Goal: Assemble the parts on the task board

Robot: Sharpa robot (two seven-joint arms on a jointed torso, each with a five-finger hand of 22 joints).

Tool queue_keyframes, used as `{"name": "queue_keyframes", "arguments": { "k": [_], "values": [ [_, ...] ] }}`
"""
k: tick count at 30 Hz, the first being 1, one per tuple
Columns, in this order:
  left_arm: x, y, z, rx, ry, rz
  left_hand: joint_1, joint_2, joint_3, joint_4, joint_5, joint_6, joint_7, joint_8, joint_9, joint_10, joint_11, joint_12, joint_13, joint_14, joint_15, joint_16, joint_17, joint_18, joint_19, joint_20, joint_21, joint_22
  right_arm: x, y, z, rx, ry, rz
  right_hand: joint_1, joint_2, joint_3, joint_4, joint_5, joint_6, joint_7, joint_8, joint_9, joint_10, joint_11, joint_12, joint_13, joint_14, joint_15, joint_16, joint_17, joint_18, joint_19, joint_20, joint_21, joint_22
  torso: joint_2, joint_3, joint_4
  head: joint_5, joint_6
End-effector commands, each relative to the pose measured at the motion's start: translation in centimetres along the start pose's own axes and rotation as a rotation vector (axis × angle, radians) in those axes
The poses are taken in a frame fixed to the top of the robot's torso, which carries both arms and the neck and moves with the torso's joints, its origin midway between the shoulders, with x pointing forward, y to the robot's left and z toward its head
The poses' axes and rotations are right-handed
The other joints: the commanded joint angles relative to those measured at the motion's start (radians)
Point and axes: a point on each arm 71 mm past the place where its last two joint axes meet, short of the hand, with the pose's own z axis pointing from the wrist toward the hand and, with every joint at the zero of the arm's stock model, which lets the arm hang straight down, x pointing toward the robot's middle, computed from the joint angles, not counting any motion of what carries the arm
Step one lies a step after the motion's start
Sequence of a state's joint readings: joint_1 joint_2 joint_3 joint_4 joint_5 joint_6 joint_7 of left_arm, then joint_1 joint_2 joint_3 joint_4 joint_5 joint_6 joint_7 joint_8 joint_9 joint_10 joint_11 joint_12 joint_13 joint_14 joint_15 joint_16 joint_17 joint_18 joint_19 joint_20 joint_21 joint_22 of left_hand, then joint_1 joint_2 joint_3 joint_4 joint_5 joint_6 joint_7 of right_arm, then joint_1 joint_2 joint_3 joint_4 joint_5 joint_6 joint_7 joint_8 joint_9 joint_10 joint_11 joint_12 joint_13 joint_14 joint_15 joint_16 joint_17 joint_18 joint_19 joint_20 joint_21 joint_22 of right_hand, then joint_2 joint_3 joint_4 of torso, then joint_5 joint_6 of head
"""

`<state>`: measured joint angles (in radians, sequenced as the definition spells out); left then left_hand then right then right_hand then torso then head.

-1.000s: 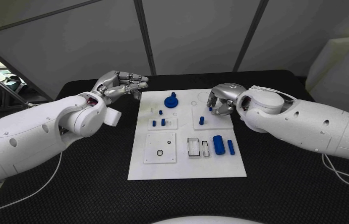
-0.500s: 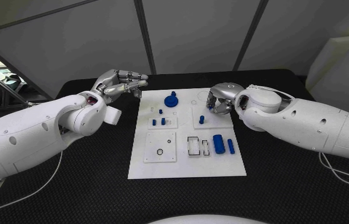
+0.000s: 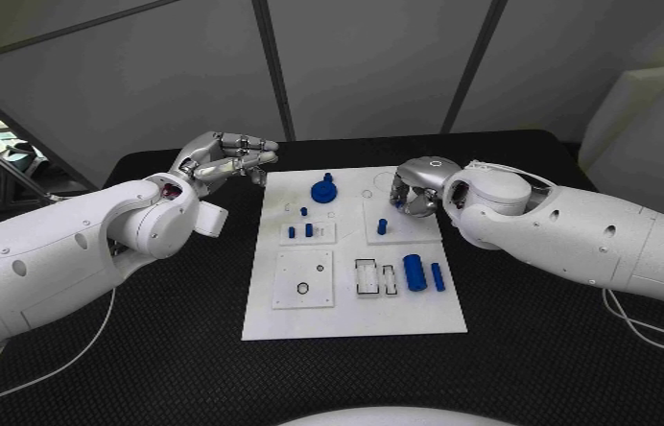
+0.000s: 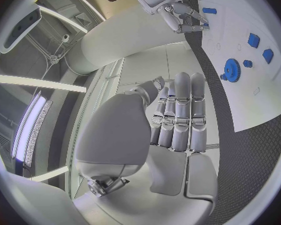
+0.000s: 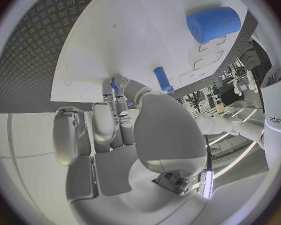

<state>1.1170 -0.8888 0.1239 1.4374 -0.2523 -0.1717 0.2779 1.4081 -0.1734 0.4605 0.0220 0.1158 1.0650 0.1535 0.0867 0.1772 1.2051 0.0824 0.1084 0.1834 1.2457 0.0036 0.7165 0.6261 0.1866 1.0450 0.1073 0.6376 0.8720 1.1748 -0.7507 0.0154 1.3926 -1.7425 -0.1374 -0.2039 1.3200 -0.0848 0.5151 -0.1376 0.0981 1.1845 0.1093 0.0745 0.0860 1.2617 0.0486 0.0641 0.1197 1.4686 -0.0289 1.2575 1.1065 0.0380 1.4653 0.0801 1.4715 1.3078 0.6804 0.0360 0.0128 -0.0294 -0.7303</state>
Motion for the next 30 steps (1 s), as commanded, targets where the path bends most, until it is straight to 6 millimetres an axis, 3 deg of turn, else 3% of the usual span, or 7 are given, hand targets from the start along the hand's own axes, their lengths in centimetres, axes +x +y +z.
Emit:
{"name": "queue_keyframes", "arguments": {
  "k": [1,11,19,26,30],
  "values": [
    [0.0,-0.2,0.0,0.011,0.006,-0.010,0.003,0.009,-0.004,-0.004,0.004,0.002,0.001,-0.005,0.001,-0.005,0.003,0.005,0.002,-0.004,0.001,-0.006,-0.002,-0.004,0.005,0.003,-0.001,-0.001,-0.2,-0.1,-0.4,0.006,-0.046,0.005,-0.001,0.005,0.011,-0.001,0.008,0.008,0.003,-0.004,0.000,0.009,0.001,-0.001,0.000,0.025,-0.004,0.005,-0.002,-0.007,0.040,-0.004,0.008,0.146,-0.001,0.0005,-0.0003,0.000,0.001],
    [-0.2,-0.1,0.1,0.008,-0.004,-0.008,0.004,0.009,-0.005,-0.005,0.005,0.001,0.002,-0.006,0.002,-0.006,0.004,0.005,0.003,-0.005,0.002,-0.010,-0.003,-0.004,0.004,0.003,-0.003,-0.002,-1.3,0.1,-1.6,-0.014,-0.132,0.038,-0.008,0.001,0.024,-0.005,0.012,0.010,0.004,-0.005,0.000,0.011,0.002,-0.002,-0.002,0.024,-0.004,0.006,-0.003,-0.009,0.045,-0.004,0.015,0.156,-0.001,-0.0001,0.0011,-0.001,0.008],
    [-0.1,0.0,0.2,0.005,-0.004,-0.008,0.002,0.010,-0.006,-0.005,0.007,0.001,0.003,-0.007,0.001,-0.007,0.004,0.005,0.003,-0.005,0.002,-0.011,-0.004,-0.004,0.004,0.003,-0.004,-0.003,-2.6,1.0,-2.7,-0.043,-0.182,0.072,-0.014,-0.002,0.030,-0.006,0.014,0.013,0.003,-0.005,0.001,0.013,0.002,-0.001,-0.003,0.024,-0.004,0.007,-0.005,-0.010,0.047,-0.004,0.019,0.160,-0.001,-0.0010,-0.0018,0.003,0.010],
    [0.2,0.1,0.5,0.006,0.004,-0.012,0.002,0.010,-0.006,-0.005,0.007,0.001,0.003,-0.007,0.001,-0.007,0.004,0.005,0.003,-0.005,0.002,-0.011,-0.004,-0.004,0.004,0.003,-0.004,-0.003,-4.0,3.9,-3.8,-0.134,-0.228,0.139,-0.016,-0.005,0.033,-0.008,0.015,0.013,0.003,-0.005,0.001,0.014,0.001,-0.001,-0.004,0.024,-0.004,0.007,-0.005,-0.012,0.050,-0.004,0.023,0.166,0.000,-0.0005,0.0010,0.007,0.012],
    [0.6,0.1,0.7,0.008,0.012,-0.015,0.002,0.010,-0.006,-0.005,0.007,-0.001,0.003,-0.008,0.001,-0.009,0.005,0.004,0.004,-0.006,0.003,-0.014,-0.005,-0.005,0.004,0.004,-0.006,-0.004,-4.3,6.6,-3.8,-0.209,-0.230,0.181,-0.017,-0.006,0.038,-0.009,0.017,0.013,0.003,-0.006,0.001,0.014,0.001,-0.002,-0.005,0.024,-0.004,0.008,-0.005,-0.012,0.050,-0.004,0.023,0.166,0.000,-0.0011,0.0025,0.019,0.009]
  ]
}}
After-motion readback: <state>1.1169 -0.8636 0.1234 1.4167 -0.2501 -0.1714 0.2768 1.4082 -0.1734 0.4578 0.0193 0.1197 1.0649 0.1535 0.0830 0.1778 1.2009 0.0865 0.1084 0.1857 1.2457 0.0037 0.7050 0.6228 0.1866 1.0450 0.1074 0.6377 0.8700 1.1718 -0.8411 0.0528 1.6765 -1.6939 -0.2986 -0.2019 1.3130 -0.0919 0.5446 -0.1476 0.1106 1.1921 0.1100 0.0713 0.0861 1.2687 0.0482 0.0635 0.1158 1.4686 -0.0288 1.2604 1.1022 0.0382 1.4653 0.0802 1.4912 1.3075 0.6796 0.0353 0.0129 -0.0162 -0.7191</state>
